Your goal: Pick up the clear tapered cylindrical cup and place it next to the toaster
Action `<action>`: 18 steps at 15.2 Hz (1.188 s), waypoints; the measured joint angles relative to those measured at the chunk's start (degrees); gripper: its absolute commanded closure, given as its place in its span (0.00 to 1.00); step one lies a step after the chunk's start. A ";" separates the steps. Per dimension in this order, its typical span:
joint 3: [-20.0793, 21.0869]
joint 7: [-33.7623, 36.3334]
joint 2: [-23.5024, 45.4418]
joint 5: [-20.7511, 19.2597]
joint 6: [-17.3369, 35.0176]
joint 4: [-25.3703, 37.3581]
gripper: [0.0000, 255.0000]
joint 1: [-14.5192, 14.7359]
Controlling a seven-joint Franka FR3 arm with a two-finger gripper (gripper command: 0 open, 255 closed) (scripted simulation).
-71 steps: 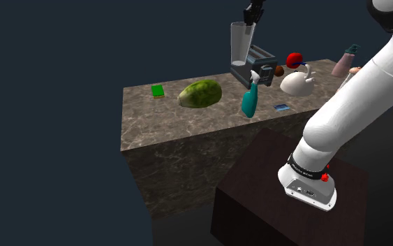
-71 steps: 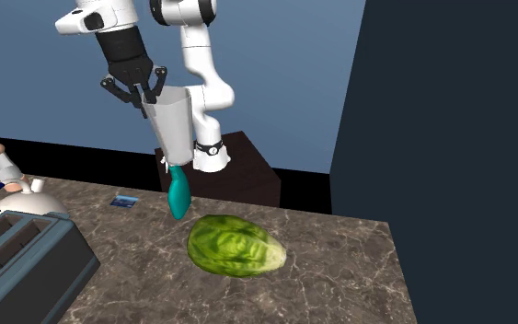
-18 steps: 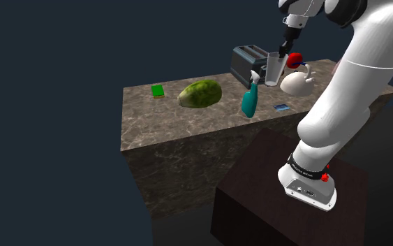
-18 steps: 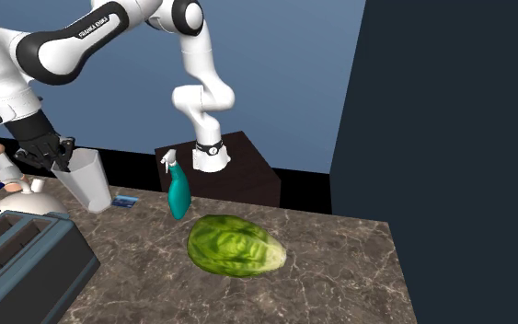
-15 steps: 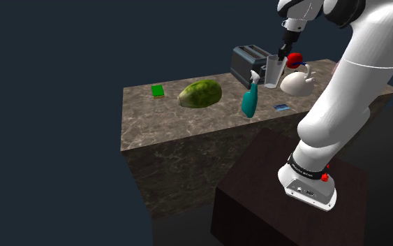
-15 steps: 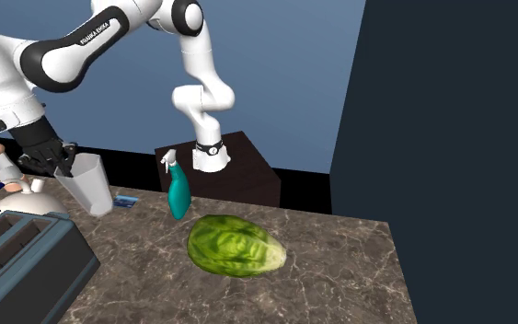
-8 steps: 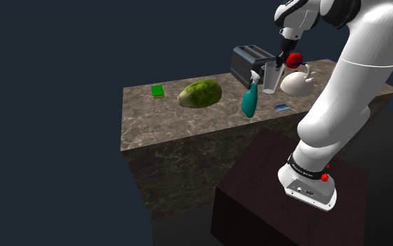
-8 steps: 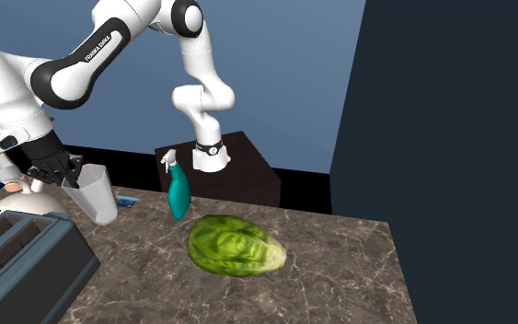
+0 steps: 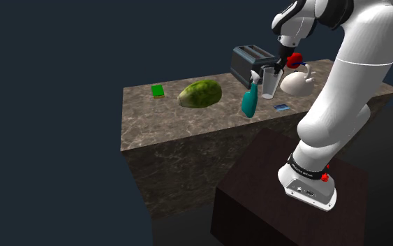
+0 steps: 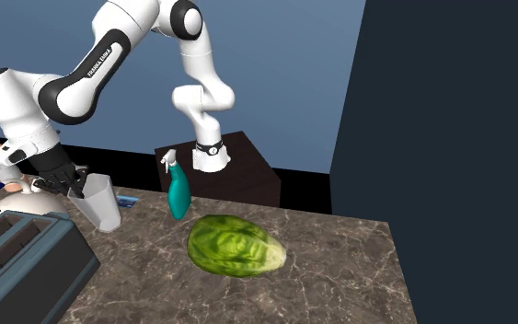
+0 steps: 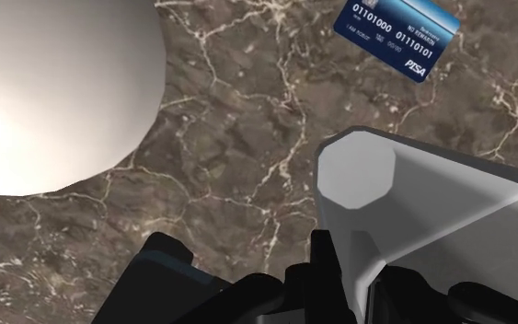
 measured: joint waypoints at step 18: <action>-0.50 1.45 -2.49 -2.13 -6.04 4.29 0.00 0.02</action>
